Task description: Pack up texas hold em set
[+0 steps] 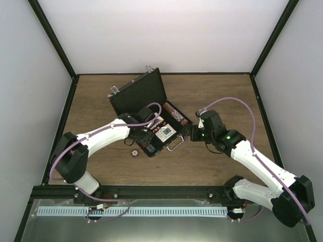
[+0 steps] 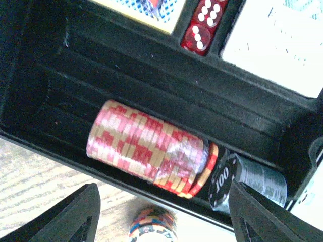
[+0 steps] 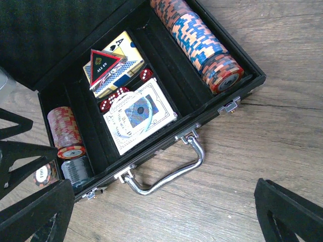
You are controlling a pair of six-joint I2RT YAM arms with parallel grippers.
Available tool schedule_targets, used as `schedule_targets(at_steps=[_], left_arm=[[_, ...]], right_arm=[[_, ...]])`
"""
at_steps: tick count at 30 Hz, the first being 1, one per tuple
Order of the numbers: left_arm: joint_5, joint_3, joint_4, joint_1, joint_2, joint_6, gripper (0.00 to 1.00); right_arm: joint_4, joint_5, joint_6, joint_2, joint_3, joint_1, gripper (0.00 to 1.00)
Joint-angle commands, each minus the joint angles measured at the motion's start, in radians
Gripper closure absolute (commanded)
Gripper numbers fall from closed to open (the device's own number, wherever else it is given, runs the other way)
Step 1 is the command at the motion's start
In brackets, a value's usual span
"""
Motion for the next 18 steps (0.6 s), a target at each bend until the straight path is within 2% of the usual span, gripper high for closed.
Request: schedule_targets(at_steps=[1,8,11,15,18], left_arm=[[0.049,-0.032,0.015,0.004,-0.046,-0.044,0.3],[-0.063,0.088,0.023,0.002,0.078,-0.089,0.32],[-0.138,0.129,0.013,0.007,0.128,-0.103,0.27],[-0.202,0.156,-0.007,0.018,0.174,-0.115,0.24],[-0.21,0.144,0.014,0.036,0.174,-0.124,0.27]], right_arm=[[0.008,-0.008,0.004,-0.007,0.025,-0.006,0.0],[0.013,-0.02,-0.002,0.012,0.039,-0.007,0.0],[0.012,-0.014,-0.001,0.001,0.04,-0.007,0.0],[0.013,-0.014,0.002,-0.003,0.035,-0.007,0.0],[0.016,-0.016,0.002,-0.003,0.029,-0.006,0.0]])
